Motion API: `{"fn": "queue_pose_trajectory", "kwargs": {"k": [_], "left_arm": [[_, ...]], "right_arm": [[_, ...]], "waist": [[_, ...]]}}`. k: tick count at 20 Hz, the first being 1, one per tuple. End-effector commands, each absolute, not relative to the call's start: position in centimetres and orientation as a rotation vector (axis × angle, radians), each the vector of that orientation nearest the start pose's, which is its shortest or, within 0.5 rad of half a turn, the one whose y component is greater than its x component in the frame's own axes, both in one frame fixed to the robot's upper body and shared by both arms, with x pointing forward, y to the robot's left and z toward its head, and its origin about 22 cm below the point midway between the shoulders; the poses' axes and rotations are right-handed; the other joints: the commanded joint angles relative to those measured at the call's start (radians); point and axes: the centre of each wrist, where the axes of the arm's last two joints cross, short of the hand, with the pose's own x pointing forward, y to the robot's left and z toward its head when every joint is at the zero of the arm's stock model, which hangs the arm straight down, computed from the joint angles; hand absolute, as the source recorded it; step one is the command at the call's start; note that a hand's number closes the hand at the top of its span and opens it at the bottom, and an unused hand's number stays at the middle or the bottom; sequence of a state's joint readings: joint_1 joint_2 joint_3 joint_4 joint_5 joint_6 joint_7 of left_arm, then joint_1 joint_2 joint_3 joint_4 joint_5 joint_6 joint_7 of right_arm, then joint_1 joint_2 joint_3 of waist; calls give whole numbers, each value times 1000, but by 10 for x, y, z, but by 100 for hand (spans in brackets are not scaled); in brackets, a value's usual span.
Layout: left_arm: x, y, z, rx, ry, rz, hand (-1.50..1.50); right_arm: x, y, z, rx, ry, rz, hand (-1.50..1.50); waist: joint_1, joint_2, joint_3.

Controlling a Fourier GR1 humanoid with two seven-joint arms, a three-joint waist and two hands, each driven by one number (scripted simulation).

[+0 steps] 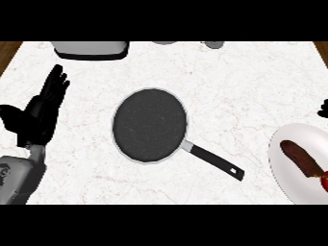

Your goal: Pick the sweet potato from the plate and place it in the pan

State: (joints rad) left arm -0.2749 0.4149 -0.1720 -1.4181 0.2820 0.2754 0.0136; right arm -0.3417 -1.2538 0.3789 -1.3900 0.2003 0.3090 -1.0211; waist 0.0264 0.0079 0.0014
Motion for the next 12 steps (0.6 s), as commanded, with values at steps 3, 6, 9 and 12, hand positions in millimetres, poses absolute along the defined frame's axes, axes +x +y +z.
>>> {"fn": "queue_pose_trajectory", "kwargs": {"k": [3, 6, 9, 12], "left_arm": [[286, 265, 23, 176, -1598, -70, 0], [298, 283, 49, 194, -1627, -65, 0], [301, 259, 44, 194, -1644, -81, 0], [301, 273, 57, 182, -1618, -66, 0]], "right_arm": [[281, -416, 170, 197, -1642, 1955, -150], [283, -421, 158, 175, -1634, 1932, -150], [298, -429, 152, 108, -1648, 1890, -150], [300, -435, 144, 46, -1605, 1915, -150]], "waist": [[-12, -4, -1], [-8, -5, -1], [-3, -2, -1], [-6, -4, -1]]}}
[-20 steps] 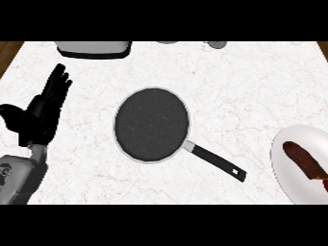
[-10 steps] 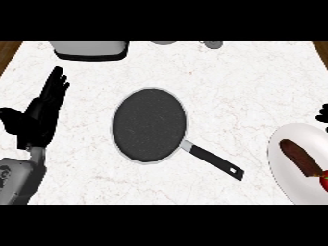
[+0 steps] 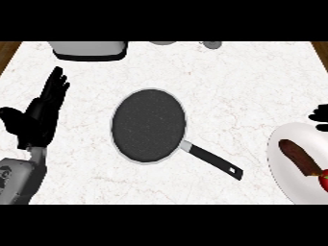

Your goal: Pick the sweet potato from the plate and place it in the pan

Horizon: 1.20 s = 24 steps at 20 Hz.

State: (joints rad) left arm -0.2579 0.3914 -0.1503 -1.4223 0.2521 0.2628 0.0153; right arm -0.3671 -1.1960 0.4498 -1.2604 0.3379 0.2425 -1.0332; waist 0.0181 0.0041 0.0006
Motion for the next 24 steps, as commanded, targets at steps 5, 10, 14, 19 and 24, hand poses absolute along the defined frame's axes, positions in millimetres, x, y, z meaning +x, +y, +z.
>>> {"fn": "queue_pose_trajectory", "kwargs": {"k": [5, 10, 14, 19, 24], "left_arm": [[306, 278, 39, 213, -1635, -57, 0], [299, 271, 46, 194, -1647, -84, 0], [293, 274, 43, 199, -1609, -49, 0], [286, 268, 54, 197, -1613, -60, 0], [316, 265, 77, 209, -1630, -48, 0]], "right_arm": [[311, -407, 126, 47, -1523, 2008, -150], [319, -407, 114, 102, -1486, 2033, -150], [314, -396, 96, 116, -1452, 2098, -150], [303, -402, 71, 71, -1435, 2135, -150], [312, -392, 91, -97, -1402, 2262, -150]], "waist": [[-4, 1, -1], [2, 0, 0], [-5, -3, 0], [-9, -5, 0], [-20, -4, 0]]}}
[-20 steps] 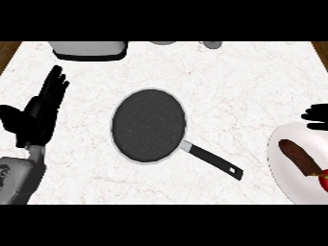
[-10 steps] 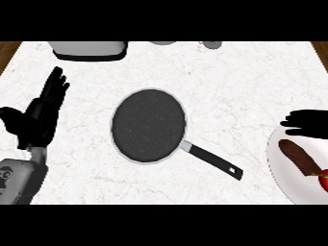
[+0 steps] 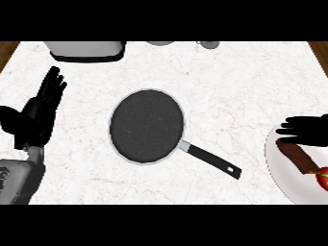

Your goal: Pick the sweet potato from the plate and place it in the pan

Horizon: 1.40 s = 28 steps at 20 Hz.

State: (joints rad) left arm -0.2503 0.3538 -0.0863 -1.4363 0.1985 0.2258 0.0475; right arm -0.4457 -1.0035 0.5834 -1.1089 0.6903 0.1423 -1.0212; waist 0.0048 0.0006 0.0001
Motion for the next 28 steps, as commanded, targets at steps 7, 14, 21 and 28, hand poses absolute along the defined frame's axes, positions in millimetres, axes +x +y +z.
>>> {"fn": "queue_pose_trajectory", "kwargs": {"k": [7, 14, 21, 28], "left_arm": [[298, 275, 52, 197, -1609, -46, 0], [309, 267, 45, 205, -1623, -44, 0], [309, 282, 43, 215, -1627, -36, 0], [290, 256, 54, 205, -1633, -49, 0]], "right_arm": [[309, -370, 57, -178, -1322, 2305, -150], [326, -366, 44, -145, -1310, 2304, -150], [323, -367, 34, -202, -1222, 2378, -150], [327, -363, 13, -192, -1158, 2387, -150]], "waist": [[-4, -2, 0], [0, 1, 0], [-3, 0, 0], [3, 0, 0]]}}
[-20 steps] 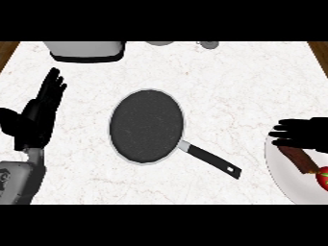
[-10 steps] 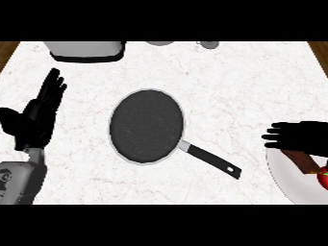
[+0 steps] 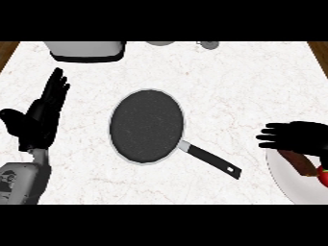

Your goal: Pick the sweet potato from the plate and place it in the pan

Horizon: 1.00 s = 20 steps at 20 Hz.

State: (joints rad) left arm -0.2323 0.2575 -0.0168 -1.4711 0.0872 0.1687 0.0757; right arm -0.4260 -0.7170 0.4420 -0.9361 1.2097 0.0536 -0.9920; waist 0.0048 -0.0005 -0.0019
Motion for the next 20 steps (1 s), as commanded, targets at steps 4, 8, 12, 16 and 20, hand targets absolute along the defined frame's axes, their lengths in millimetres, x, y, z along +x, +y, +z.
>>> {"fn": "queue_pose_trajectory", "kwargs": {"k": [4, 8, 12, 16, 20], "left_arm": [[299, 261, 50, 196, -1614, -44, 0], [291, 276, 53, 218, -1624, -36, 0], [306, 263, 48, 179, -1623, -48, 0], [284, 272, 44, 205, -1619, -40, 0], [290, 279, 47, 223, -1601, -29, 0]], "right_arm": [[315, -361, -11, 90, 1540, -3147, 150], [309, -368, -9, 90, 1553, -3121, 150], [307, -373, -5, 80, 1559, -3114, 150], [312, -284, -20, 244, 1808, -3151, 150], [303, -239, -58, 378, 2217, -3234, 150]], "waist": [[7, 4, 3], [3, 1, 2], [-6, 2, 2], [-15, -11, -1], [-47, -25, -3]]}}
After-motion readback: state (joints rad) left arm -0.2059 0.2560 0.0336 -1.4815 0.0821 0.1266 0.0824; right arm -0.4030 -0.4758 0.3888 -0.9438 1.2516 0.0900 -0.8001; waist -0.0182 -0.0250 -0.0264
